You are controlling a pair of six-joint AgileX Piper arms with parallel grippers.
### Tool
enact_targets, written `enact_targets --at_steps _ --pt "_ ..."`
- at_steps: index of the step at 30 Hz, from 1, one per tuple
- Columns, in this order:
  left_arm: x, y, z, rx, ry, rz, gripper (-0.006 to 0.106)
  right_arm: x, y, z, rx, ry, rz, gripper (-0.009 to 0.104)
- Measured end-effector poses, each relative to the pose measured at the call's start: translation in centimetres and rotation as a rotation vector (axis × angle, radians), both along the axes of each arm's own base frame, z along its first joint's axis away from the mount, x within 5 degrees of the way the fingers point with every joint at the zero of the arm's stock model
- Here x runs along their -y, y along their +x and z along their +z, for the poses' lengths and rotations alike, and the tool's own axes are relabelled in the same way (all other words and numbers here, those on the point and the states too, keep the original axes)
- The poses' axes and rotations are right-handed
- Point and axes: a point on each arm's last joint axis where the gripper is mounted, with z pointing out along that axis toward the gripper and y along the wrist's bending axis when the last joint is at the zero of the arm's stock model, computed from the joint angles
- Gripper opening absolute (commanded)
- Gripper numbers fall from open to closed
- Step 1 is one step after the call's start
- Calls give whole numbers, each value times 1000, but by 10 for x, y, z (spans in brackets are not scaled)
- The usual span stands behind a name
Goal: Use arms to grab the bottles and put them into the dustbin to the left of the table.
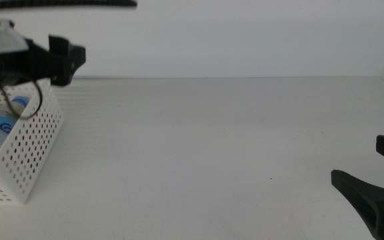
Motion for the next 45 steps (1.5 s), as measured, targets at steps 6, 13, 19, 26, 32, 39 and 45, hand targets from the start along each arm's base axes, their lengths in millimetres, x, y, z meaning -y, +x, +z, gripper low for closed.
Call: enact_targets --at_steps 6,13,19,26,32,39,45 --pt "-7 -28 -15 3 78 -6 90 11 5 0 -67 108 -121 75" --pt "-17 -73 -31 51 92 -4 90 36 -2 9 5 178 -294 75" --pt "-25 -117 -52 130 78 4 90 50 -25 1 96 201 -358 75" --pt "-35 -157 -80 220 87 26 90 62 -48 -24 166 216 -461 75" --pt "-44 -178 -109 274 92 112 90 66 -60 -35 237 231 -526 75" --pt "-50 -189 -144 337 100 207 90 67 -59 -63 196 217 -541 75" --pt "-52 -186 -174 267 78 262 90 67 -55 -87 128 193 -547 75"
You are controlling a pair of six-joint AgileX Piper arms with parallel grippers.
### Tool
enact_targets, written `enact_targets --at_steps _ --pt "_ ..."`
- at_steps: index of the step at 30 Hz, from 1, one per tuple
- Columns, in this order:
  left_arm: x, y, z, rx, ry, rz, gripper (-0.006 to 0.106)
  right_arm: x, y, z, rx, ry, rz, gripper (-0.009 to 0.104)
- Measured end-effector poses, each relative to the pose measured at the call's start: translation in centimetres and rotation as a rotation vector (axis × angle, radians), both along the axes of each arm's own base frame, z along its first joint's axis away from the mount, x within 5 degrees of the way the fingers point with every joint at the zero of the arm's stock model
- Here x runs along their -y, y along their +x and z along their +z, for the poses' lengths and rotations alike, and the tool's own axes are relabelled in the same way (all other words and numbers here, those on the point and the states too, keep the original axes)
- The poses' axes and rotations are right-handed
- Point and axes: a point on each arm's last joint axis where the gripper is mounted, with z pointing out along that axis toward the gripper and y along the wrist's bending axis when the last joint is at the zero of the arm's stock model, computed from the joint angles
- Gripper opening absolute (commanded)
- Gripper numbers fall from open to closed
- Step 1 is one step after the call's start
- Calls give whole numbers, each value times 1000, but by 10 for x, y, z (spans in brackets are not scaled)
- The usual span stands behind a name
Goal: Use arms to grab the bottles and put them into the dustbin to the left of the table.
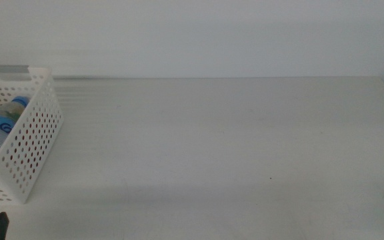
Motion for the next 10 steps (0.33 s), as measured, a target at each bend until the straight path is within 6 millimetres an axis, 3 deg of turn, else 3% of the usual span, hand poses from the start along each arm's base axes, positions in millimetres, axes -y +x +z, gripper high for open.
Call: enact_targets --at_steps 4,10 --pt "0 0 -2 -10 -13 3 90 0 1 -15 -44 -1 0 75" --pt "0 0 -2 -15 -14 3 90 0 1 -18 -72 -2 -1 75"
